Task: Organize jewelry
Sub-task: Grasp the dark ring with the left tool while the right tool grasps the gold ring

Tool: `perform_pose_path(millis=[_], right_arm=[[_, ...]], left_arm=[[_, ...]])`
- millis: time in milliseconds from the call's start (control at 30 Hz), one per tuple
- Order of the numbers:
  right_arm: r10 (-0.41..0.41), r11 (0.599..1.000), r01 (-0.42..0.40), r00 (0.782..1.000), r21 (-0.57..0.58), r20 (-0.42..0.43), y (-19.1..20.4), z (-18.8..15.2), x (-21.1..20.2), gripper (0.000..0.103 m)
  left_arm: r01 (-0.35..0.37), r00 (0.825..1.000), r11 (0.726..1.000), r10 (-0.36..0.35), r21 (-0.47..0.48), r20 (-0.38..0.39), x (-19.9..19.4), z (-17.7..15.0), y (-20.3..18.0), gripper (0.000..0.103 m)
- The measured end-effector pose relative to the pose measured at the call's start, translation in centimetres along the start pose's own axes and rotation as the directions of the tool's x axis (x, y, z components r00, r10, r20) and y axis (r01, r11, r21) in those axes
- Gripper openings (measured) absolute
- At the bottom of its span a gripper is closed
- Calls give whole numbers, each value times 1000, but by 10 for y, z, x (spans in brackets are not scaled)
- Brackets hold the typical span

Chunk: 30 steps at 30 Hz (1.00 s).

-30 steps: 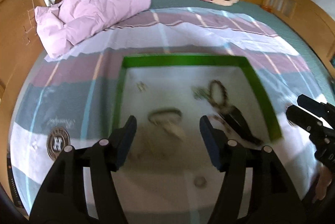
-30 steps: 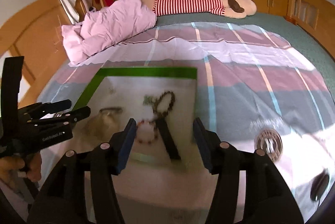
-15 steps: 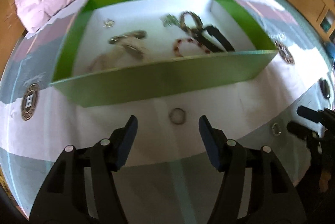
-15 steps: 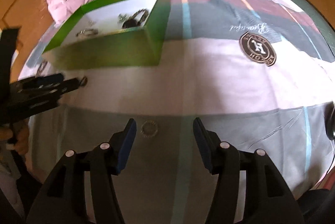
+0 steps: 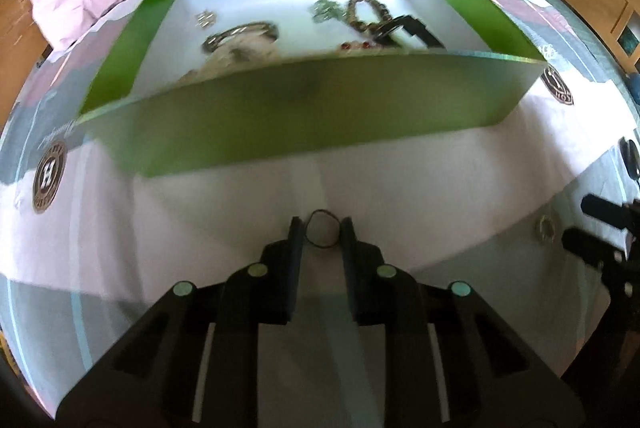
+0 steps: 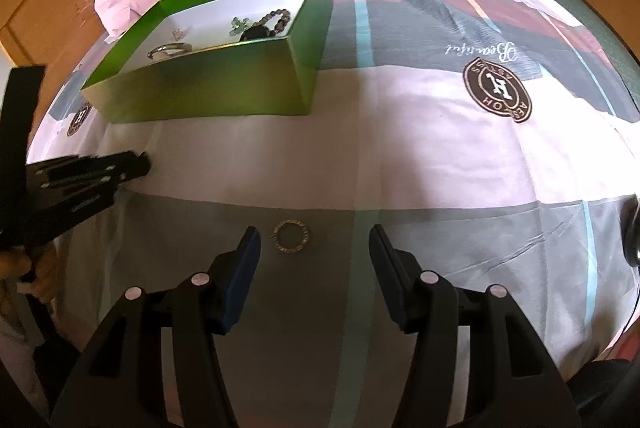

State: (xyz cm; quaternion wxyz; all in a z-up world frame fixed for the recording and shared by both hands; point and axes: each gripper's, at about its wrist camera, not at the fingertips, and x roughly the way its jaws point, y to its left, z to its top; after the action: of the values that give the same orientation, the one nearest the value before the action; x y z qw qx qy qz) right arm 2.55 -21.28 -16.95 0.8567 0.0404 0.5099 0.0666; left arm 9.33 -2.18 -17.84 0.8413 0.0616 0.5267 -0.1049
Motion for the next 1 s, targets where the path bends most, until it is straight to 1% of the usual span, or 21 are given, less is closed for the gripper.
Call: perform_pose_path(millis=[100, 233, 267, 300, 333, 367, 433, 467, 633, 700, 733, 767, 867, 1000], right_arm=[[0, 1000, 0, 1000, -22, -10, 6, 0, 6, 56], [-11, 999, 10, 999, -37, -34, 11, -1, 17, 56], [-21, 999, 19, 999, -44, -35, 13, 0, 20, 56], [-28, 998, 27, 999, -52, -31, 14, 0, 21, 56], [-40, 997, 38, 999, -63, -28, 16, 1, 23, 56], [-51, 996, 49, 998, -73, -25, 19, 1, 24, 46], [-63, 992, 60, 998, -110, -22, 27, 1, 24, 29], [-61, 991, 58, 998, -124, -23, 30, 2, 25, 25], [-5, 982, 0, 1000, -187, -23, 56, 3, 25, 26], [9, 983, -10, 1000, -186, -11, 62, 7, 22, 33], [20, 984, -21, 1000, -177, -8, 62, 7, 19, 38], [29, 986, -29, 1000, -167, -6, 60, 9, 17, 40], [9, 987, -10, 1000, -161, -5, 56, 8, 13, 43], [-2, 989, -1, 1000, -146, -24, 47, 0, 15, 44]], left_arm=[[9, 1000, 1000, -10, -18, -3, -8, -12, 8, 20], [1, 1000, 999, -1, -36, -4, -19, -26, 11, 20], [6, 1000, 999, -6, -41, 2, -21, -28, 11, 23], [12, 1000, 999, -12, -46, 5, -22, -29, 10, 30], [14, 1000, 999, -14, -50, 8, -23, -31, 11, 33], [14, 1000, 998, -14, -56, 12, -24, -32, 12, 36], [22, 1000, 997, -22, -75, 11, -23, -35, 15, 37], [30, 1000, 995, -30, -90, 10, -23, -36, 17, 40], [48, 999, 988, -45, -144, 21, -27, -41, 32, 45], [49, 999, 987, -46, -155, 25, -29, -44, 36, 46], [48, 999, 986, -45, -157, 25, -29, -44, 38, 46], [48, 999, 986, -45, -157, 25, -30, -44, 38, 46], [51, 998, 988, -47, -147, 29, -29, -42, 34, 46], [39, 999, 992, -37, -116, 26, -25, -38, 20, 47]])
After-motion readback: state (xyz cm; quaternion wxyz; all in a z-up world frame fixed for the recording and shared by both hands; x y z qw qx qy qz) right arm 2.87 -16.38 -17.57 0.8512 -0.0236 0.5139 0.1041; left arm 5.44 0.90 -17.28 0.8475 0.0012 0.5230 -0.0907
